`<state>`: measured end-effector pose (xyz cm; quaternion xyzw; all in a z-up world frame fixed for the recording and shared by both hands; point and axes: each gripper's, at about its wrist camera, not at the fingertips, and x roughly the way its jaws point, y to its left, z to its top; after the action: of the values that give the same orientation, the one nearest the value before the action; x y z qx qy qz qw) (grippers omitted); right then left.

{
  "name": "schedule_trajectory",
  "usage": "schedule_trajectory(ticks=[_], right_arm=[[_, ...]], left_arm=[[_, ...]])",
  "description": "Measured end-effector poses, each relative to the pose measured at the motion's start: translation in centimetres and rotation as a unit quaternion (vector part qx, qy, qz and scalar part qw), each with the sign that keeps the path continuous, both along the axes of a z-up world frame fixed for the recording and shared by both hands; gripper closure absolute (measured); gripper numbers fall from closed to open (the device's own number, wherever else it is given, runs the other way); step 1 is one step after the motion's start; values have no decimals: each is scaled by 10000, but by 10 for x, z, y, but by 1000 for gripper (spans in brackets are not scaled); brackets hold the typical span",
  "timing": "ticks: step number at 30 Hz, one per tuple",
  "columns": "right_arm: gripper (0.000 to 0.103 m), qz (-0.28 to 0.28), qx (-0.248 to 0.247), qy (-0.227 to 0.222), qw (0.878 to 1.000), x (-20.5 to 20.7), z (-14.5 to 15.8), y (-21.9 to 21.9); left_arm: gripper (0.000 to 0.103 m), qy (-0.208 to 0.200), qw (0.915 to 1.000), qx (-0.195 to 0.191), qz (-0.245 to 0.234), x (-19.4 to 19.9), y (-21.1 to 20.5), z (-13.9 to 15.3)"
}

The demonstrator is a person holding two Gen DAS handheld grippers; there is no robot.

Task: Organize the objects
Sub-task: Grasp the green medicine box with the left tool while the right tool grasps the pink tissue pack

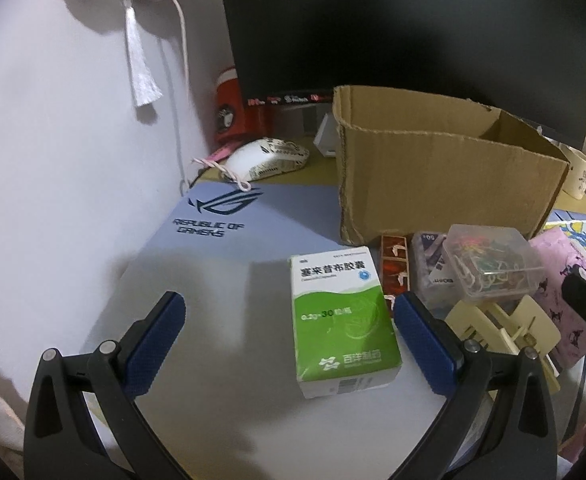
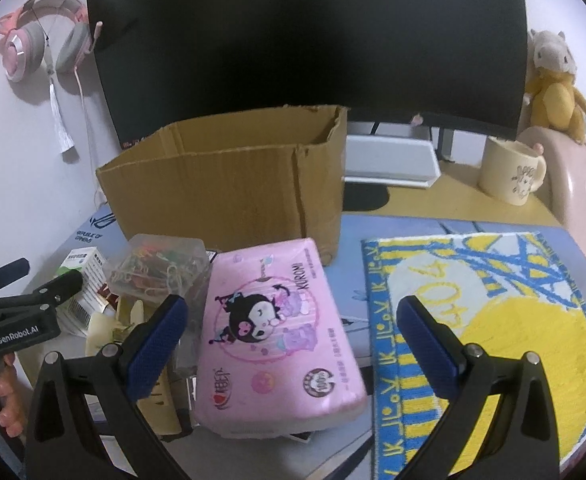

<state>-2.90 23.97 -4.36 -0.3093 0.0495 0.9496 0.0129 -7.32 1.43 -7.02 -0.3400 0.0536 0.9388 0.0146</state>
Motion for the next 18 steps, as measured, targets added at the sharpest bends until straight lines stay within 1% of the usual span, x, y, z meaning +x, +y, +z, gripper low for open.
schedule_trajectory(ticks=[3, 7, 10, 13, 16, 17, 18], right_arm=[[0, 32, -207, -109, 9997, -5, -4, 1], [0, -35, -277, -250, 9993, -11, -10, 4], [0, -68, -381, -304, 9988, -14, -13, 7], [0, -85, -309, -350, 9989, -16, -15, 6], [0, -110, -361, -340, 9987, -16, -16, 8], [0, -130, -410, -334, 9985, -16, -16, 8], [4, -136, -453, -340, 9983, -16, -16, 8]], left_arm=[[0, -66, 9999, -42, -70, -3, 3, -4], [0, -97, 9999, -125, -29, -6, 5, -8], [0, -111, 9999, -21, -57, -8, 3, -9], [0, -176, 9998, 89, -60, -11, 2, -12], [0, -236, 9997, -20, 21, -14, 2, -18], [1, -200, 9998, -16, 26, -14, 1, -17], [2, -185, 9998, -21, 32, -14, 1, -17]])
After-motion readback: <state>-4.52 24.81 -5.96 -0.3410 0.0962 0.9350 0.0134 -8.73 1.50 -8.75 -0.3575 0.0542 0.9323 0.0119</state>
